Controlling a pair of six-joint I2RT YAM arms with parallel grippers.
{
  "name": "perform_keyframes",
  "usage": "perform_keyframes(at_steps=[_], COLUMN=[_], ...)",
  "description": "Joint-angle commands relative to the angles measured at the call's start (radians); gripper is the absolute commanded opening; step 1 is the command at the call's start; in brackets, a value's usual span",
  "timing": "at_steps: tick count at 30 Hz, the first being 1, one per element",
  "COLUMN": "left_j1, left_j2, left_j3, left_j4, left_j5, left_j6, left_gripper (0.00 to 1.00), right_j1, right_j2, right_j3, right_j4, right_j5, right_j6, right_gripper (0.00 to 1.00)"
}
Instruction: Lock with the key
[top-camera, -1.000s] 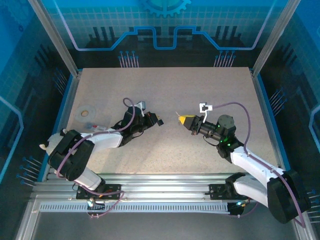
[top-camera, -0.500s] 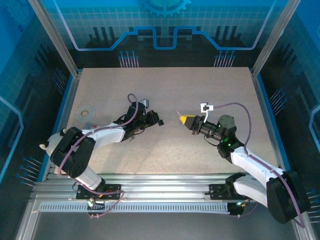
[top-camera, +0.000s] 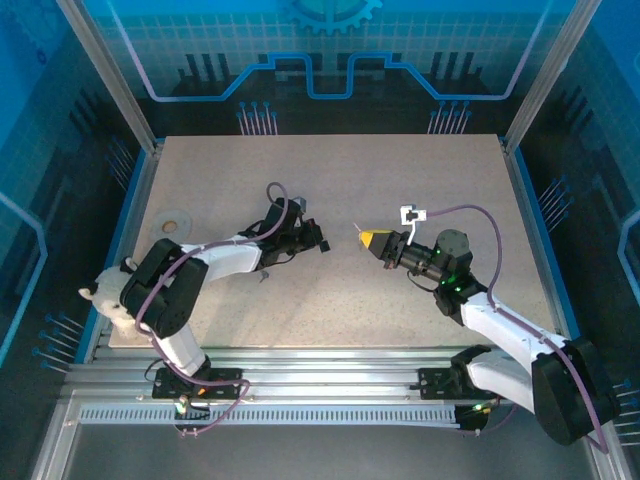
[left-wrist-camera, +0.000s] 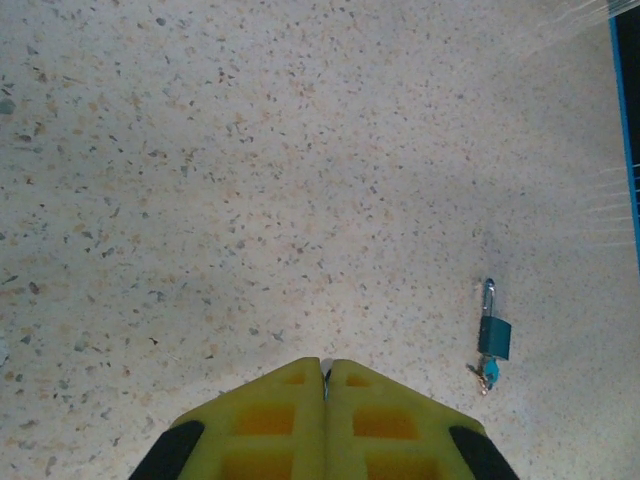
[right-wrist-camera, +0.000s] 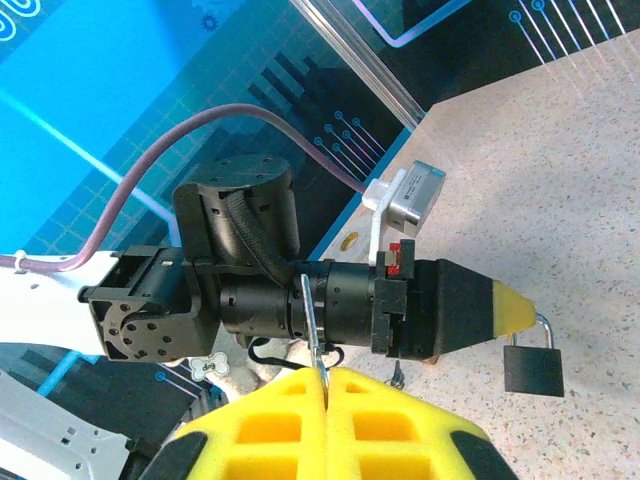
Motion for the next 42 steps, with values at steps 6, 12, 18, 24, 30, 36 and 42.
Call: perform_keyframes(at_steps=[6, 12, 18, 24, 30, 36, 42], left_j1=[0.021, 0.039, 0.050, 0.054, 0.055, 0.055, 0.055], left_j2=[0.071, 0.118, 0.157, 0.202, 0.228, 0.233, 0.231], left_j3=[0.069, 0.095, 0.131, 0.169, 0.192, 0.217, 0.229], left_j4=[-0.036, -0.025, -0.048, -0.098, -0.139, -0.203, -0.236], left_j5=[0.010, 0.030, 0.043, 0.055, 0.071, 0.050, 0.026], left_j6=[0.035, 0.036, 0.049, 0.064, 0.082, 0.123, 0.145], left_gripper=[0.00, 0.00, 0.00, 0.00, 0.00, 0.00, 0.00], right_j1=[-0.016, -0.015, -0.015, -0.015, -0.015, -0.015, -0.015], right_j2=[0.001, 0.005, 0.016, 0.029, 0.035, 0.041, 0.045], right_j3=[0.001, 0.003, 0.004, 0.009, 0.011, 0.012, 0.012], right_j4=[0.009, 0.008, 0.013, 0.012, 0.010, 0.010, 0.013], right_j5=[-0.006, -0.007, -0.013, -0.019, -0.019, -0.019, -0.021], right_j6=[0.008, 0.008, 0.012, 0.017, 0.019, 0.019, 0.021], right_gripper=[0.00, 0.00, 0.00, 0.00, 0.00, 0.00, 0.00])
